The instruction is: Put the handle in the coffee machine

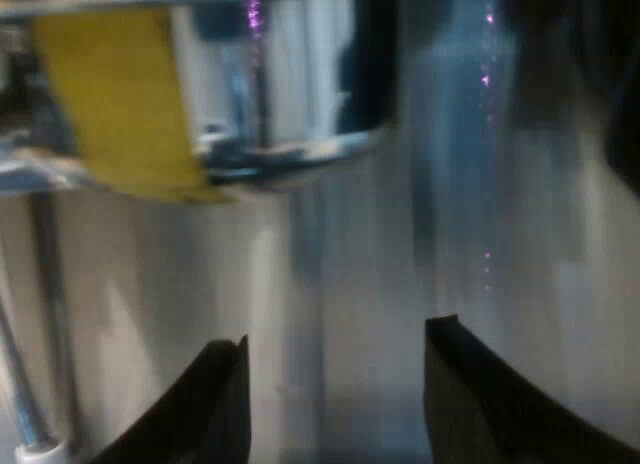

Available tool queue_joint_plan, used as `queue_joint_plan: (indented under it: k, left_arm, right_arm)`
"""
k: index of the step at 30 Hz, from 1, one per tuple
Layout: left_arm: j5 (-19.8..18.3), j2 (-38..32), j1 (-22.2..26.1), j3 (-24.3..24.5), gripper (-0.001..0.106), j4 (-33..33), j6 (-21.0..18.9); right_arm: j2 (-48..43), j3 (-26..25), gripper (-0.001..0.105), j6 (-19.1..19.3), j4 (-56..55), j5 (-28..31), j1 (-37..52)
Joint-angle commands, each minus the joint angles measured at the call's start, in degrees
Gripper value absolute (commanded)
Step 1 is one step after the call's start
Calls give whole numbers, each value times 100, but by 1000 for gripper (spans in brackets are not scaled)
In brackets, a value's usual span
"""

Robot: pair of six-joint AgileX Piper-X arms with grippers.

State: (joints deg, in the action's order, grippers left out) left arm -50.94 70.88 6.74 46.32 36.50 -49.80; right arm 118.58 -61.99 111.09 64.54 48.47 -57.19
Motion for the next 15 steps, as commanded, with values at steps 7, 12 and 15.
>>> queue_joint_plan:
  k: [7,12,15]
  left_arm:
    - [-799,-202,-16,225,0,-383,-138]
    - [-799,-202,-16,225,0,-383,-138]
    - [-799,-202,-16,225,0,-383,-138]
  right_arm:
    - [67,-148,43,675,636,-330,12]
    - [67,-208,43,765,738,-380,30]
    - [67,-218,43,781,784,-472,30]
